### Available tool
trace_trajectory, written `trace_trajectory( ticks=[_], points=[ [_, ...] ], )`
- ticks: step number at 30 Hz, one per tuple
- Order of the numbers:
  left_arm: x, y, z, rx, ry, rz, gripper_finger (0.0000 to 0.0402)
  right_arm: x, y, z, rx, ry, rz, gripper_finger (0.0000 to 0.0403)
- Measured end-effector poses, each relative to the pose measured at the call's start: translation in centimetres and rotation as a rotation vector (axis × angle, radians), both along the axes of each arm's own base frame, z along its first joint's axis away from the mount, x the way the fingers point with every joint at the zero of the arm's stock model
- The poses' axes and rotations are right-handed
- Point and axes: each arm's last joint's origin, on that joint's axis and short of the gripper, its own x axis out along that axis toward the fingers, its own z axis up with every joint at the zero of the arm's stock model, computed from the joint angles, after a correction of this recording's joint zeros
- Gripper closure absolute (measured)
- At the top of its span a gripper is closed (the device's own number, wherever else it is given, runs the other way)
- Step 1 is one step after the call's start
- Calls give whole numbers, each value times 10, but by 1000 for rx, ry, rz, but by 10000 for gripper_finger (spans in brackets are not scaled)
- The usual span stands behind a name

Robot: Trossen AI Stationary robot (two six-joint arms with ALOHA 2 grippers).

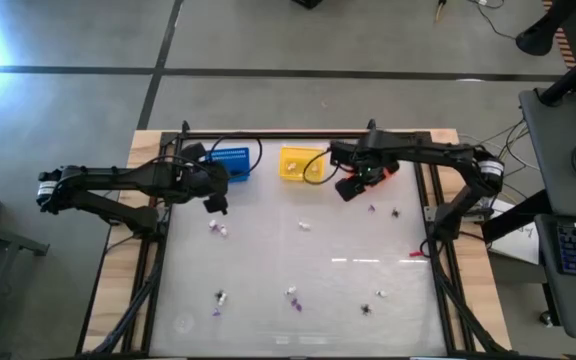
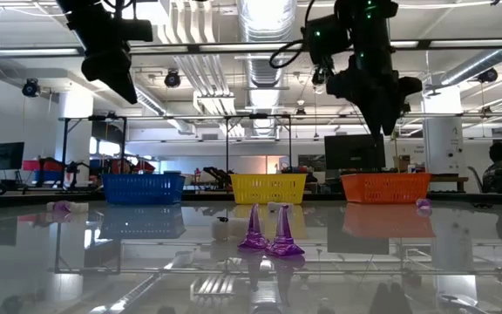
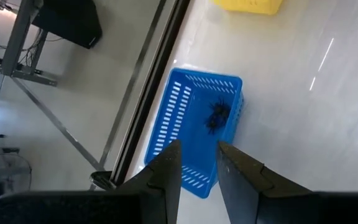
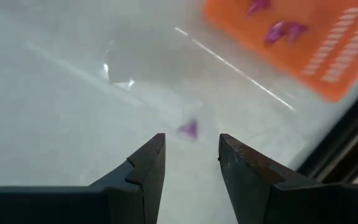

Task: Sort Halloween decoration
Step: Put the purple hat toy into the orange bin

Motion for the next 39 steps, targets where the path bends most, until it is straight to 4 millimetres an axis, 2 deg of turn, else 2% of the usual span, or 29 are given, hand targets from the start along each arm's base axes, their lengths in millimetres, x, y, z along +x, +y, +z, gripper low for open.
trace_trajectory(
  ticks=[9, 18, 24, 32, 39],
  points=[
    [-2, 0, -1, 1, 37, -10, 320, 18, 57, -1, 114, -59, -48, 261],
    [-2, 0, -1, 10, 58, -33, 320, 51, 135, 4, 161, -367, 83, 261],
    [-2, 0, -1, 10, 58, -34, 320, 65, 175, 2, 145, -511, 136, 261],
    [-2, 0, -1, 16, 75, -52, 320, 88, 224, -33, 180, -571, 294, 261],
    [-2, 0, -1, 17, 88, -68, 320, 96, 257, -58, 218, -606, 354, 261]
  ],
)
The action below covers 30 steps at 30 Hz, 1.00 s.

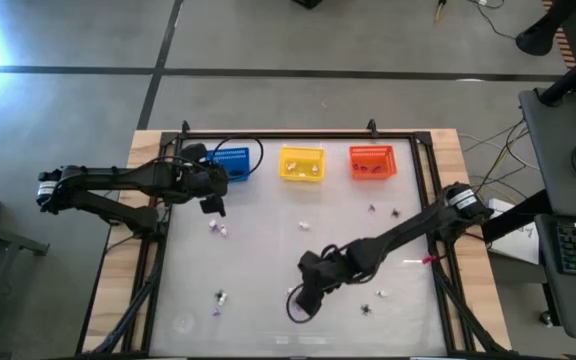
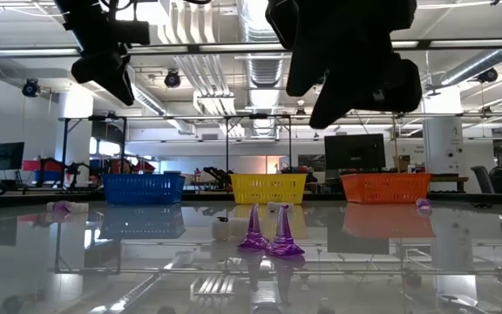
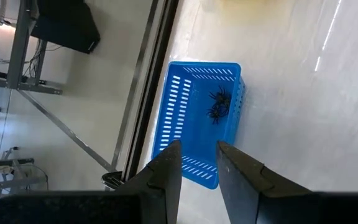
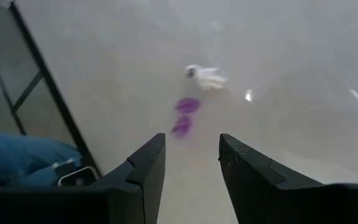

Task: Sort Halloween decoration
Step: Put the purple hat toy into the orange bin

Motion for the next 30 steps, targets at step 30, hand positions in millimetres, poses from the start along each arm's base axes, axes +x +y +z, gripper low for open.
trace_trajectory(
  ticks=[30],
  points=[
    [0, 0, 0, -14, -28, 28, 320, 16, 22, -48, -1, -24, 169, 261]
  ],
)
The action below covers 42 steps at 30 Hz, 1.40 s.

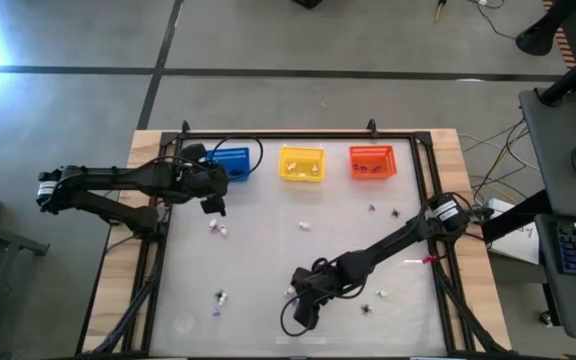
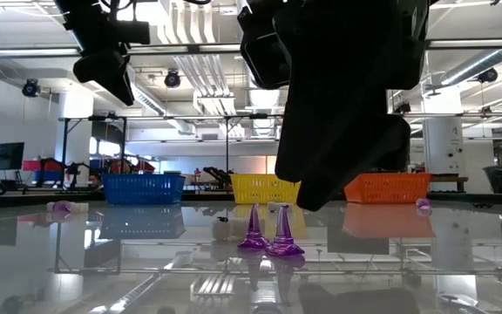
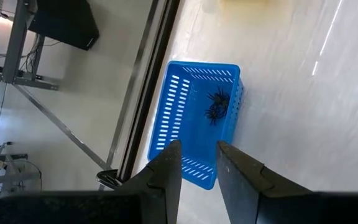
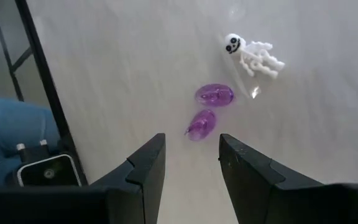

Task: Sort Halloween decoration
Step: Put the purple hat toy into the orange bin

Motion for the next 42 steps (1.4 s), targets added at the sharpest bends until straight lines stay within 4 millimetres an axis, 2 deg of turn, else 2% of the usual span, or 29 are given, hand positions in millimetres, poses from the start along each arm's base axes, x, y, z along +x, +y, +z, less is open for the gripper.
trace_trajectory(
  ticks=[10, 20, 31, 42],
  points=[
    [1, 0, 1, -7, -32, 21, 320, 2, -3, 0, -25, -18, 32, 261],
    [2, -1, 0, -70, -64, 26, 320, 3, -6, 0, -2, 3, -88, 261],
    [2, -2, -1, -99, -84, 39, 320, 1, -2, 0, 27, 23, -207, 261],
    [2, -2, -1, -99, -79, 39, 320, -3, 10, -6, 44, 47, -250, 262]
  ],
)
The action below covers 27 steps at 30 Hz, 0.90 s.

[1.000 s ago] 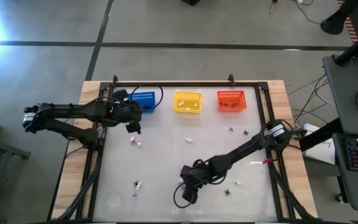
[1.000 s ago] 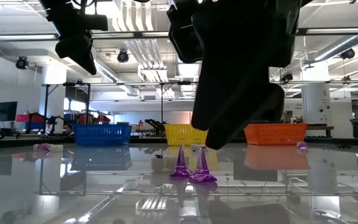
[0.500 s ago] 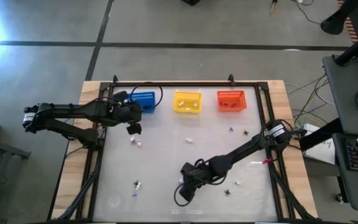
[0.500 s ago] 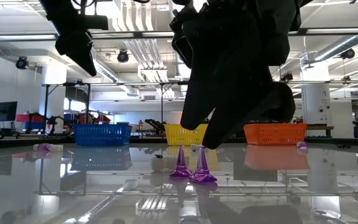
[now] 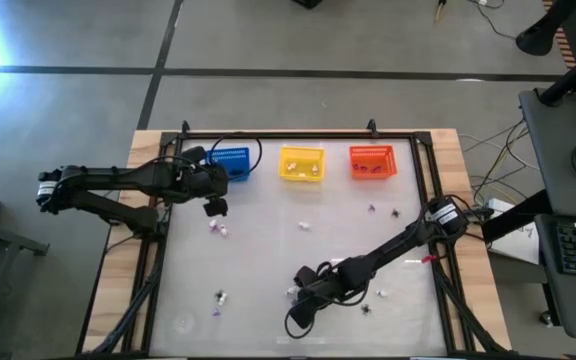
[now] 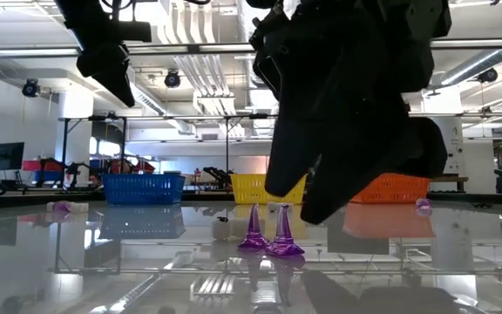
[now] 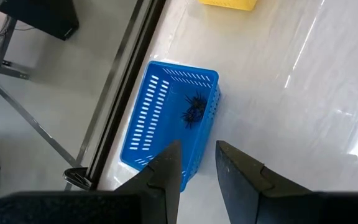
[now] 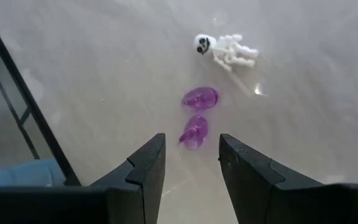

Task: Sort Halloween decoration
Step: Put the purple hat toy into the orange bin

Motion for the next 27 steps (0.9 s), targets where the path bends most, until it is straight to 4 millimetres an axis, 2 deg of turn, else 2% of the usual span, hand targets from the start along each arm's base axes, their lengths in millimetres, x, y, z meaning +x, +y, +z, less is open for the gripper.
trace_trajectory(
  ticks=[6, 13, 18, 22, 27],
  points=[
    [0, 0, 0, 0, 0, 0, 320, 0, 0, -1, -13, -4, 8, 262],
    [0, 0, 0, 0, 0, 0, 320, 6, 2, -17, -15, -12, 4, 262],
    [0, 0, 0, 1, 0, 0, 320, 8, 4, -19, 9, -16, 3, 264],
    [0, 0, 0, 1, 1, 0, 320, 7, 4, -19, 15, -8, 11, 287],
    [0, 0, 0, 1, 0, 0, 320, 6, 3, -20, 15, 11, 10, 341]
  ],
)
